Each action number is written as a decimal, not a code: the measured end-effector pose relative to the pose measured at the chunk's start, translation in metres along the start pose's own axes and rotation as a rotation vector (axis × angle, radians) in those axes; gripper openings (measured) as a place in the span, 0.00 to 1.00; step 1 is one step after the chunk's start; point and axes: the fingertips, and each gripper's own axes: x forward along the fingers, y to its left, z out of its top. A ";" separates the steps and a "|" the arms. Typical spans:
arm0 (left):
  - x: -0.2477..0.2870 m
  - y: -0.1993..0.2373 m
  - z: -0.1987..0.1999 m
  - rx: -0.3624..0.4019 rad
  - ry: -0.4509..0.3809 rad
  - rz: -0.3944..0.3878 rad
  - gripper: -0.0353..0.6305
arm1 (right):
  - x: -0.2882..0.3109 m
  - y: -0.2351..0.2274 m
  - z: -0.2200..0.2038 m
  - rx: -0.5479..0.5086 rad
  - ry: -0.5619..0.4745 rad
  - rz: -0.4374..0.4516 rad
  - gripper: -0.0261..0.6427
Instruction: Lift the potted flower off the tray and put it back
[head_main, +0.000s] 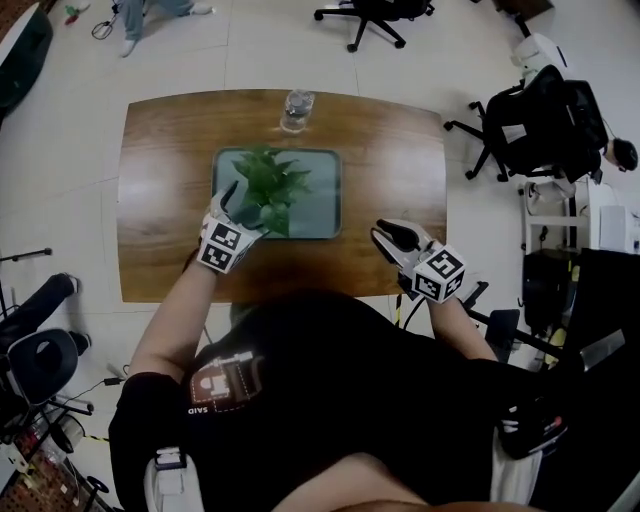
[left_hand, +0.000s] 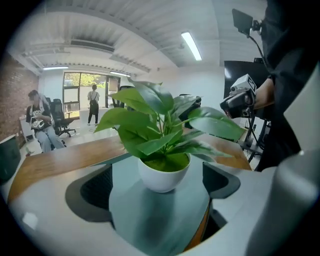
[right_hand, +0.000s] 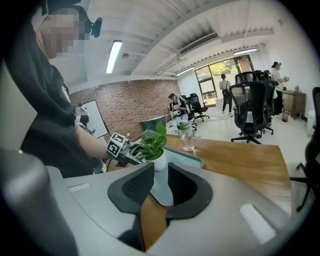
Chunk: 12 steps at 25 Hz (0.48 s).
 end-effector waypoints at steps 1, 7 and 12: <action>0.006 0.000 0.000 0.006 0.000 -0.004 0.87 | -0.001 -0.001 -0.005 0.007 0.004 -0.006 0.19; 0.030 0.001 0.009 0.001 -0.048 -0.002 0.87 | -0.004 -0.005 -0.032 -0.006 0.042 -0.016 0.19; 0.045 -0.004 0.015 0.038 -0.077 0.001 0.86 | -0.002 -0.003 -0.046 -0.003 0.044 -0.004 0.19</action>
